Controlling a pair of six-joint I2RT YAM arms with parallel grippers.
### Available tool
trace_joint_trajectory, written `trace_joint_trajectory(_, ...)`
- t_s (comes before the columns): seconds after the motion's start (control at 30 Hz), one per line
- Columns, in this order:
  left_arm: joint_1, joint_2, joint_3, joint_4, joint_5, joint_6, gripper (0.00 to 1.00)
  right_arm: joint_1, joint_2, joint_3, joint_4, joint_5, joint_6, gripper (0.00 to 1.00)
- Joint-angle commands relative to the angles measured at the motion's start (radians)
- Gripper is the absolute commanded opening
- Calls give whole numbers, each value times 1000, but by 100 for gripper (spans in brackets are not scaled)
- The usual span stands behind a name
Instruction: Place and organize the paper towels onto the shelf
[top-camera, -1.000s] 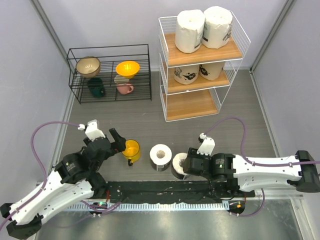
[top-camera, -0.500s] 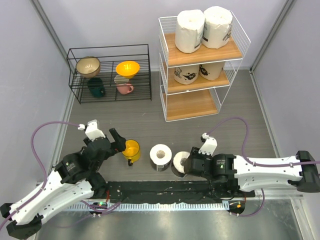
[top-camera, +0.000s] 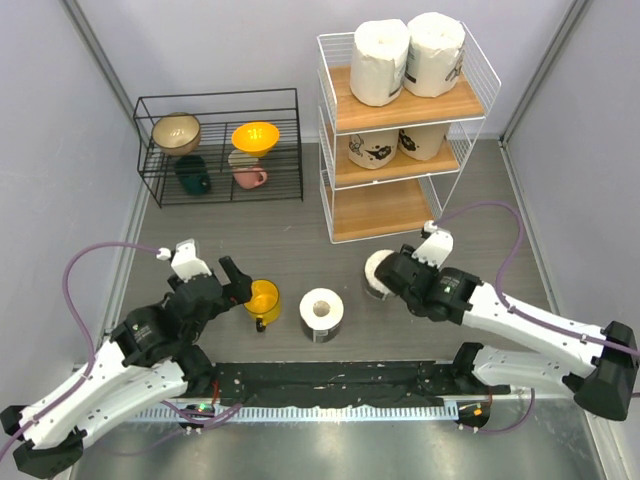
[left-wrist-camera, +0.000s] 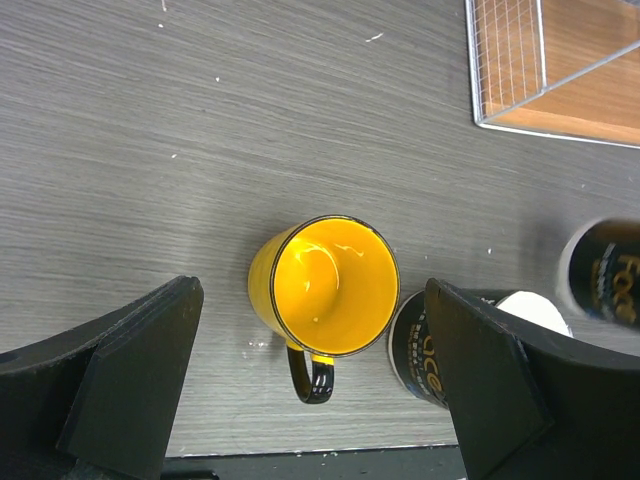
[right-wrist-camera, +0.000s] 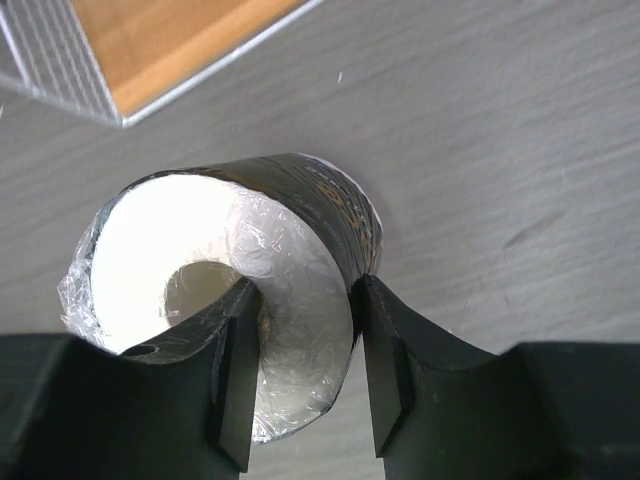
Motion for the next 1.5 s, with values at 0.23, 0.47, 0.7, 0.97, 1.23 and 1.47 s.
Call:
trace_joint_trajectory(0.23,-5,-3,2,21,-3,-4,100,-300,122,148,357,-130,-374,38)
trace_joint_trajectory(0.47,-5,-17,2,12,-1,-5,100,-372,256,214,520,-174,-460,38)
trace_joint_trajectory(0.7,-4,-35,-15,13,5,-11,100,-403,372,253,636,-184,-494,37)
trace_joint_trajectory(0.97,-5,-31,-27,27,14,-13,100,-419,420,204,765,-159,-462,36)
trace_joint_trajectory(1.23,-5,-28,-30,32,16,-7,100,-438,458,181,822,-155,-442,36)
trace_joint_trajectory(1.47,-5,-25,-35,36,14,-7,99,-447,485,153,885,-147,-436,35)
